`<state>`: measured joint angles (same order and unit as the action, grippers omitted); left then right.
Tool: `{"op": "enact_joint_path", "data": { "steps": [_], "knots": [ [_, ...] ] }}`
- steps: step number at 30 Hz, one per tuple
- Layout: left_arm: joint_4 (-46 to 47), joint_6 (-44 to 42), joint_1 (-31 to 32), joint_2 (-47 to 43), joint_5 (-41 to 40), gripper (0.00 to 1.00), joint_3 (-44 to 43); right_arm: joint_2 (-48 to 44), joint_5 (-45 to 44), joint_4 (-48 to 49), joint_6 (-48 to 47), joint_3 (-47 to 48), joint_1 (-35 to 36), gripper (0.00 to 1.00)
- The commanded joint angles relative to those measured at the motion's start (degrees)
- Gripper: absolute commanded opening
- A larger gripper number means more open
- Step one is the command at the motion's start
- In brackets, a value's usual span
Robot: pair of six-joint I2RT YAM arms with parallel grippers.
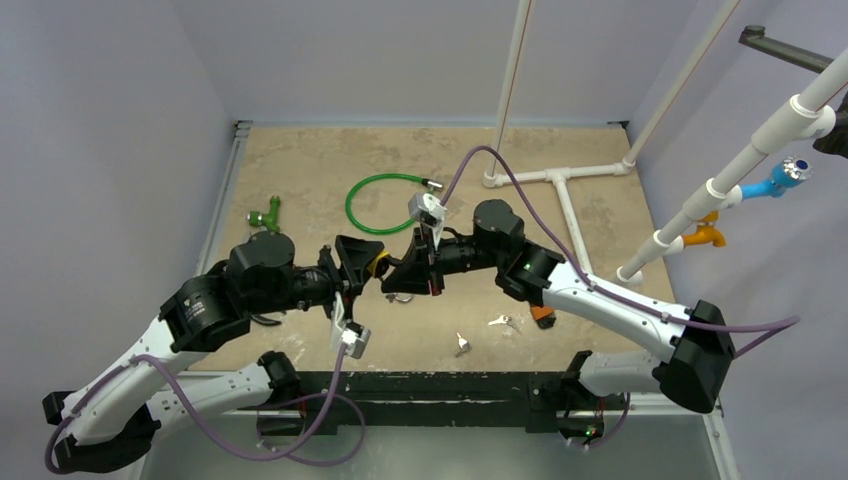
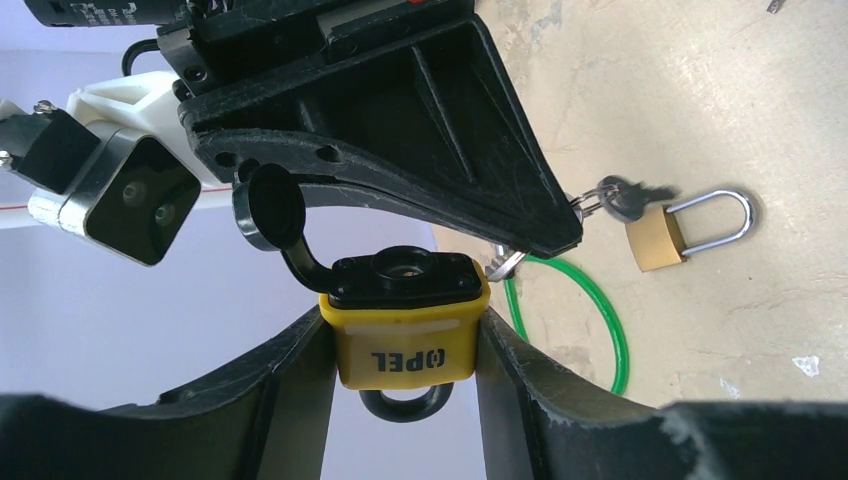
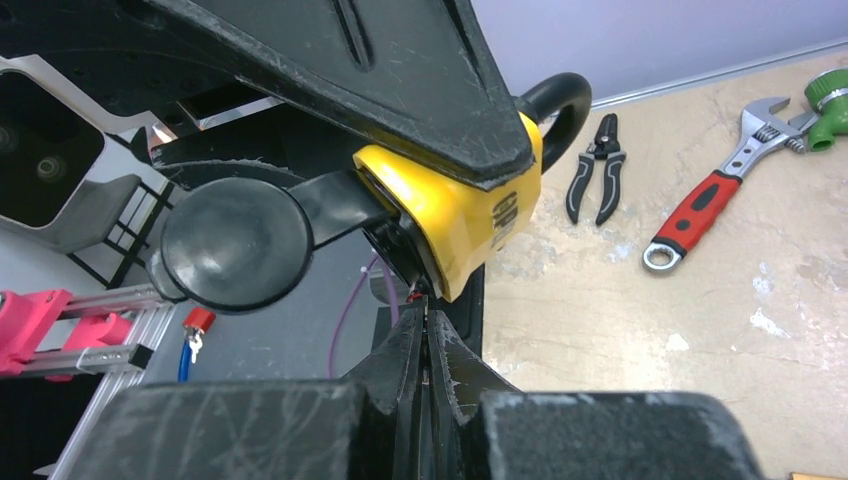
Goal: Unlock with the key
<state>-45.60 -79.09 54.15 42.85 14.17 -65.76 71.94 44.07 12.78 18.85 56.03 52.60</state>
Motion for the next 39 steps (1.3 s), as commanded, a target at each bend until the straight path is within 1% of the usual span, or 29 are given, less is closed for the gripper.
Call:
{"op": "enact_joint_path", "data": {
  "steps": [1, 11, 16, 18, 21, 23, 25, 33, 39],
  "knots": [
    [0.6, -4.4, 0.4, -1.8, 0.9, 0.0, 0.8, -2.8, -2.0, 2.1, -0.2, 2.5, -0.7, 0.0],
    [0.1, -6.3, 0.6, -2.1, 0.6, 0.0, 2.0, -5.6, -3.4, 3.2, 1.5, 0.7, -2.5, 0.0],
    [2.5, -5.6, 0.6, -1.6, -1.4, 0.0, 2.3, -5.9, -3.7, 2.0, 1.0, -0.2, -2.4, 0.0],
    [5.1, -4.3, 0.6, -1.3, -4.0, 0.0, 2.5, -6.8, -4.4, 0.7, 0.2, -1.1, -2.4, 0.0],
    [7.7, 1.4, 0.6, 0.6, -9.8, 0.0, 1.5, -8.6, -6.9, -0.3, -0.8, -2.8, -2.4, 0.0],
    [7.4, 5.1, 0.6, 1.5, -11.8, 0.0, 0.9, -9.1, -7.9, -1.1, -1.3, -2.8, -2.4, 0.0],
    [7.2, 7.1, 0.6, 1.6, -12.3, 0.0, 1.4, -9.5, -8.9, -1.2, -1.7, -2.6, -2.4, 0.0],
    [7.5, 9.6, 0.6, 1.0, -11.7, 0.0, 2.3, -10.2, -16.0, -0.8, -4.1, -1.0, -2.3, 0.0],
    [7.7, 10.5, 0.6, 1.4, -11.7, 0.0, 2.4, -9.5, -17.2, 1.9, -4.3, -1.2, -2.3, 0.0]
  ]
}}
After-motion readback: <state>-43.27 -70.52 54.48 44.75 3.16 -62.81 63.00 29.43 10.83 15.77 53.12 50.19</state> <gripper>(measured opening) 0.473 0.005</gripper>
